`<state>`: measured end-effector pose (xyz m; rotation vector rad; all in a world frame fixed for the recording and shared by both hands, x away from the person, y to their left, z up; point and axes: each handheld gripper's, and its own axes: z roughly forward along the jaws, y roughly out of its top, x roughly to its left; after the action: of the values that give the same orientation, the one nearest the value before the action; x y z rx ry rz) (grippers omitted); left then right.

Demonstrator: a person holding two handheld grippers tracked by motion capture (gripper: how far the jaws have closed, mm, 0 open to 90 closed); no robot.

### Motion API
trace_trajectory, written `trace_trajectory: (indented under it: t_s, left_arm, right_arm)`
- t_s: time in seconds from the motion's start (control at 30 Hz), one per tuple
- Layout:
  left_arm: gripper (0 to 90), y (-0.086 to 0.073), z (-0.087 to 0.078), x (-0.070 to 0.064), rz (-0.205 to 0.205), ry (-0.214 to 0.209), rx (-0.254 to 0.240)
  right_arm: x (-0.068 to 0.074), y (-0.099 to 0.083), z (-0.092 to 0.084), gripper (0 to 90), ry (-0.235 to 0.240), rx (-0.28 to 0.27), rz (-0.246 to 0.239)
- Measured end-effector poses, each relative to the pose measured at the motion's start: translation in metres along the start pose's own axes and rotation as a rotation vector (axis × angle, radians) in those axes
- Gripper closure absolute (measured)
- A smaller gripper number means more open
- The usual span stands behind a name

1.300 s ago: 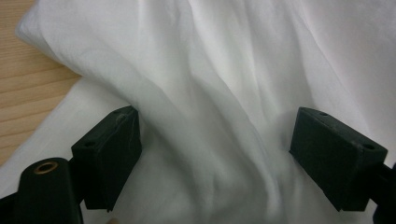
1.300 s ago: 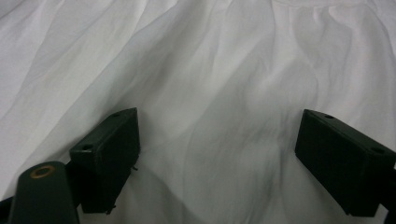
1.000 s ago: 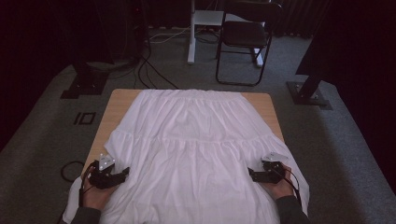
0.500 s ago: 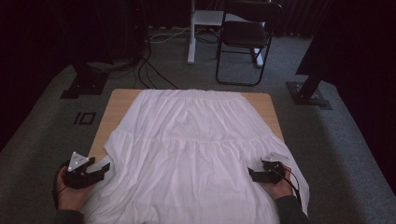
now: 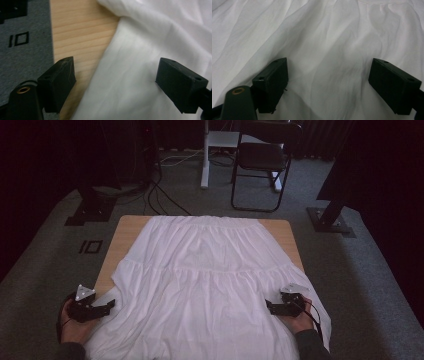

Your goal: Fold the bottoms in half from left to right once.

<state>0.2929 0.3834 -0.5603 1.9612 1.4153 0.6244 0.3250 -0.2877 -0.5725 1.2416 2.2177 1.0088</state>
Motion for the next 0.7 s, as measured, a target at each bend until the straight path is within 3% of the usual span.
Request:
trace_trajectory:
  t_s: [0.2, 0.33, 0.4, 0.47, 0.57, 0.6, 0.63, 0.7]
  left_arm:
    - [10.7, 0.002, 0.001, -0.019, 0.078, -0.060, 0.037]
    - [9.1, 0.003, 0.001, -0.032, 0.093, -0.069, 0.054]
    - [13.3, 0.004, -0.002, -0.038, 0.086, -0.063, 0.063]
    - [27.5, 0.004, -0.008, -0.044, 0.093, -0.075, 0.068]
    - [65.0, 0.003, -0.013, -0.051, 0.099, -0.089, 0.068]
    - [72.2, 0.002, -0.014, -0.052, 0.103, -0.080, 0.067]
    - [79.9, 0.002, -0.015, -0.052, 0.107, -0.058, 0.065]
    - [85.8, 0.001, -0.018, -0.049, 0.121, 0.023, 0.076]
  right_arm:
    - [0.000, 0.000, 0.000, 15.4, 0.000, 0.000, 0.000]
    - [0.000, 0.000, 0.000, 15.5, 0.000, 0.000, 0.000]
    - [0.000, 0.000, 0.000, 15.5, 0.000, 0.000, 0.000]
    - [0.000, 0.000, 0.000, 15.5, 0.000, 0.000, -0.001]
    - [0.000, 0.000, 0.000, 16.9, -0.001, -0.001, 0.000]
    - [0.000, -0.001, -0.001, 18.5, -0.001, -0.002, 0.001]
    - [0.000, -0.001, -0.002, 21.3, -0.002, -0.008, 0.001]
    - [0.001, -0.003, -0.004, 29.4, -0.002, -0.018, 0.000]
